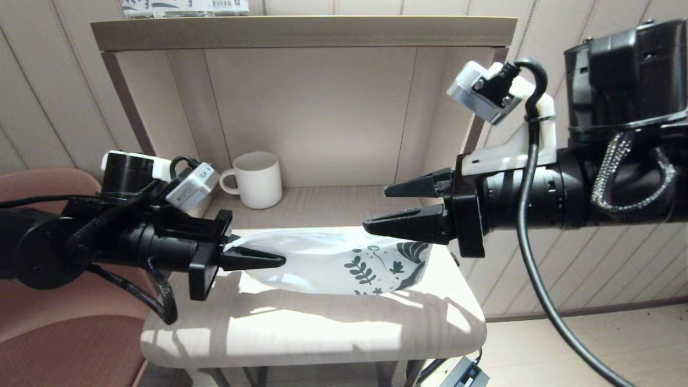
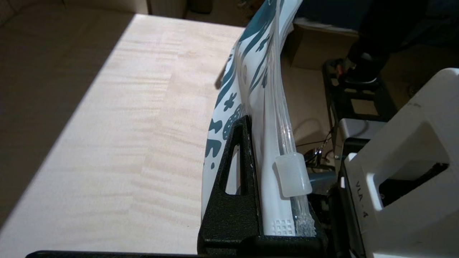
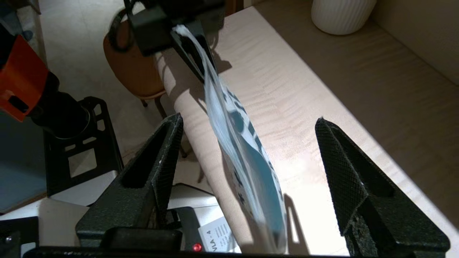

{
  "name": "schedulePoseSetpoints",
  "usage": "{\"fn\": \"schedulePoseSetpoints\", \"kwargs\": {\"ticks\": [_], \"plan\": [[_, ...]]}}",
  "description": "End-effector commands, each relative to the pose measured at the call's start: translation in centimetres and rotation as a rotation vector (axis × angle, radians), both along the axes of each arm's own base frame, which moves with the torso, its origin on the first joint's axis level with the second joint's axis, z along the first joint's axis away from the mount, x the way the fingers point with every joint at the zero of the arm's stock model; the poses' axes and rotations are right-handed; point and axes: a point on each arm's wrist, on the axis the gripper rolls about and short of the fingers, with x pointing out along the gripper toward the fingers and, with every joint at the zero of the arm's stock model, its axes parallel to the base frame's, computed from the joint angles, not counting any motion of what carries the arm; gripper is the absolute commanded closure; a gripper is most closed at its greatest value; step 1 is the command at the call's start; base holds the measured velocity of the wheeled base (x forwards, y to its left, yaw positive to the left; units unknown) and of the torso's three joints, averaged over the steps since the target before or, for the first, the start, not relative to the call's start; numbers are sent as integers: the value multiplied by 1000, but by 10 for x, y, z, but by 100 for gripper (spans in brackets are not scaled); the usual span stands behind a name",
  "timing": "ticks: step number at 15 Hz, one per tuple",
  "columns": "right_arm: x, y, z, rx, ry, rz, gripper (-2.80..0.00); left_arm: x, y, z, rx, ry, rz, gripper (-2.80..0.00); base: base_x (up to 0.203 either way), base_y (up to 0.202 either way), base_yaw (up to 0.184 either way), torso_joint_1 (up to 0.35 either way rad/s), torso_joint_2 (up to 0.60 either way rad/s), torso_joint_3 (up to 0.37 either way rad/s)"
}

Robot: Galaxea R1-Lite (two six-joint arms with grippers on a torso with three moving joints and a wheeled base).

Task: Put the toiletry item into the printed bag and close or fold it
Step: Hand it to the other hand, then close the strorage bag and place it on the desk

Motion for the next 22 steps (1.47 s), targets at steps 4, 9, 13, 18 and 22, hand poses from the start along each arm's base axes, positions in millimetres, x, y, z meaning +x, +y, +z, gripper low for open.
{"fn": "schedulePoseSetpoints", "kwargs": {"ticks": [4, 9, 13, 18, 22], "plan": [[4, 27, 15, -80, 42, 71, -280, -1, -16, -2, 89, -41, 81, 0, 0, 0, 0, 0, 0, 0], [20, 45, 11, -193, -29, 47, -280, 16, -26, 30, 186, -125, 96, 0, 0, 0, 0, 0, 0, 0], [28, 53, 18, -180, -79, 61, -280, 20, -33, 49, 275, 10, 21, 0, 0, 0, 0, 0, 0, 0], [26, 65, 11, -138, -43, 221, -280, 3, -44, 58, 244, 158, -123, 0, 0, 0, 0, 0, 0, 0], [28, 67, 5, -146, -35, 258, -280, 6, -52, 56, 271, 237, -155, 0, 0, 0, 0, 0, 0, 0]]}}
